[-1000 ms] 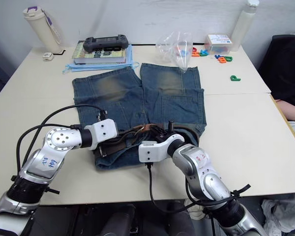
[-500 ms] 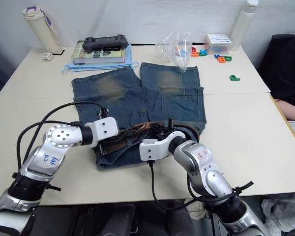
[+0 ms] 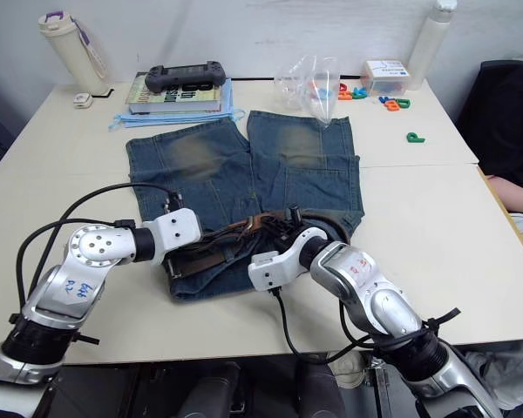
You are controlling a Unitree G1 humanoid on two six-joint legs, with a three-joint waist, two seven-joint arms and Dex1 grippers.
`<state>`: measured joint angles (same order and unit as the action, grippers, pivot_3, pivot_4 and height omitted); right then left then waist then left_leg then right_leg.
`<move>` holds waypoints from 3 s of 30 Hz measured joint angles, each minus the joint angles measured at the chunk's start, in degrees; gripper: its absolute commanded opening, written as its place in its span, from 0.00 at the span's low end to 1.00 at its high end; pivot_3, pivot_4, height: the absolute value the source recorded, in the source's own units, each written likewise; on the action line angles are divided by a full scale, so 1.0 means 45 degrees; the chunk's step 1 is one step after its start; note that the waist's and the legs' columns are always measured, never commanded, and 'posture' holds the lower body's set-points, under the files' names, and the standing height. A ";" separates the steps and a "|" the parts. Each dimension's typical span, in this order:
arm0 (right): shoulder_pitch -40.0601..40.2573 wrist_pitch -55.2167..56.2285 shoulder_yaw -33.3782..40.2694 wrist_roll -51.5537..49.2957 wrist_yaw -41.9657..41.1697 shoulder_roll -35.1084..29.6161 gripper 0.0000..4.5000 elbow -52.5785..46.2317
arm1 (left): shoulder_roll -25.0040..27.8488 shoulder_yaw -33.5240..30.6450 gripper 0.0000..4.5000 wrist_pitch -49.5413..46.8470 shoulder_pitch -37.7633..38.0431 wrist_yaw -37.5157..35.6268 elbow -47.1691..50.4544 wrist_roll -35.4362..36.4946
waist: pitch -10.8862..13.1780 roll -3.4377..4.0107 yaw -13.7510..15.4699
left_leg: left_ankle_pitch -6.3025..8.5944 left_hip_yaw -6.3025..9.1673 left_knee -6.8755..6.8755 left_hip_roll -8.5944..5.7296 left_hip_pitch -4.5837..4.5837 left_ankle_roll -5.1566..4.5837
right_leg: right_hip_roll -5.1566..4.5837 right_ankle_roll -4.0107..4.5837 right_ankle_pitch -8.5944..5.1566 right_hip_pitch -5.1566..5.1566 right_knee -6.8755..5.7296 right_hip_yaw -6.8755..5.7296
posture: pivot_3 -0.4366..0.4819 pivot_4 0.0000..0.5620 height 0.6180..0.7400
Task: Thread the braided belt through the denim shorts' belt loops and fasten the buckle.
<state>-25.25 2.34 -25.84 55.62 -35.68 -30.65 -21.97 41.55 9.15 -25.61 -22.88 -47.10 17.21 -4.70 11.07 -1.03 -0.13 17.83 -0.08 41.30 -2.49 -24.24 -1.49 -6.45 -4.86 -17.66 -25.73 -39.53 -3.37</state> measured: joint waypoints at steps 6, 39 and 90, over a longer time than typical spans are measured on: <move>-0.0533 0.1534 -0.0078 0.0489 0.0415 -0.0455 0.01 0.0569 | 0.0109 -0.0051 0.00 -0.0104 0.0247 -0.0015 0.0086 0.0044 | 0.0001 -0.0001 -0.0011 | 0.0000 -0.0008 0.0002 0.0001 0.0001 0.0000 | 0.0001 0.0001 -0.0001 -0.0003 -0.0003 0.0005 | 0.48 0.27 0.40; -0.1339 0.2220 -0.0564 0.0667 -0.0052 0.1562 0.01 0.2352 | 0.0616 -0.0479 0.00 -0.0065 0.1445 -0.0012 0.0448 0.0033 | -0.0014 -0.0028 -0.0072 | 0.0001 -0.0127 0.0018 0.0015 -0.0048 0.0001 | 0.0015 0.0013 -0.0007 -0.0153 -0.0114 0.0122 | 0.48 0.27 0.40; -0.1305 0.1987 -0.0749 0.0382 -0.0204 0.2109 0.01 0.2397 | 0.0488 -0.3270 0.00 0.5052 0.4279 0.1577 -0.0994 0.0394 | -0.0038 -0.0069 -0.0326 | 0.0026 -0.0120 0.0043 0.0038 -0.0067 0.0030 | 0.0023 0.0043 -0.0024 -0.0178 -0.0140 0.0114 | 0.48 0.27 0.40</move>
<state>-31.13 11.28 -29.21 57.34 -36.60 -21.16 -11.19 43.75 -5.56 -2.88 -3.62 -40.01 12.74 -2.93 10.90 -1.34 -1.60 17.95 -0.61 41.49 -2.32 -24.54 -1.36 -6.35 -4.66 -17.77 -26.53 -40.16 -2.86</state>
